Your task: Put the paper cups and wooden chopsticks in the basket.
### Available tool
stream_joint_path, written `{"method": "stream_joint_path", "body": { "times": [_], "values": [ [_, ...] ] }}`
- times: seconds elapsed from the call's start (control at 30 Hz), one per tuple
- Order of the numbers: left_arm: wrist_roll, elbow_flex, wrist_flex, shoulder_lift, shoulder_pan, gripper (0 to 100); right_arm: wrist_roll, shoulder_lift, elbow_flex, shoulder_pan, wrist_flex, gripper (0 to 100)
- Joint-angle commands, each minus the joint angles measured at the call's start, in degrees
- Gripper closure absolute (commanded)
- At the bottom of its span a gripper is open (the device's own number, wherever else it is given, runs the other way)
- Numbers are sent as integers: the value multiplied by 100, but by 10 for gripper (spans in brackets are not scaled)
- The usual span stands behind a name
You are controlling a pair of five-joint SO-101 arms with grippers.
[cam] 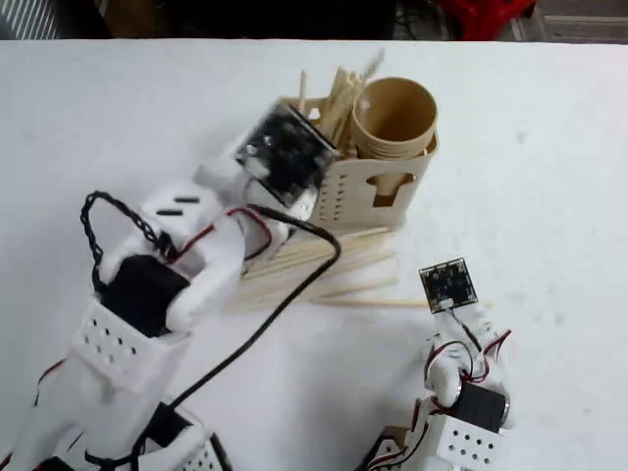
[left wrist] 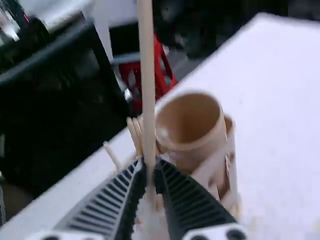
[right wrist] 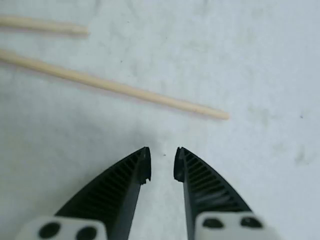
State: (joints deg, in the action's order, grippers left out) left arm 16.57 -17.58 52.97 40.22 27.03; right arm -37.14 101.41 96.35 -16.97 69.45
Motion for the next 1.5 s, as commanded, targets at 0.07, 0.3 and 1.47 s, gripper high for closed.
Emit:
{"method": "stream_joint_path", "body": {
  "times": [0.07, 0.3, 1.47],
  "values": [
    [-668, -527, -3807, 57, 22, 976, -9, 22, 62, 40, -127, 902],
    [-712, 105, -3903, -1596, -505, 976, -9, 22, 62, 40, -127, 902],
    [1618, 325, 1978, -2985, 1112, 852, -1864, 40, 53, -2800, 136, 971]
  ]
}}
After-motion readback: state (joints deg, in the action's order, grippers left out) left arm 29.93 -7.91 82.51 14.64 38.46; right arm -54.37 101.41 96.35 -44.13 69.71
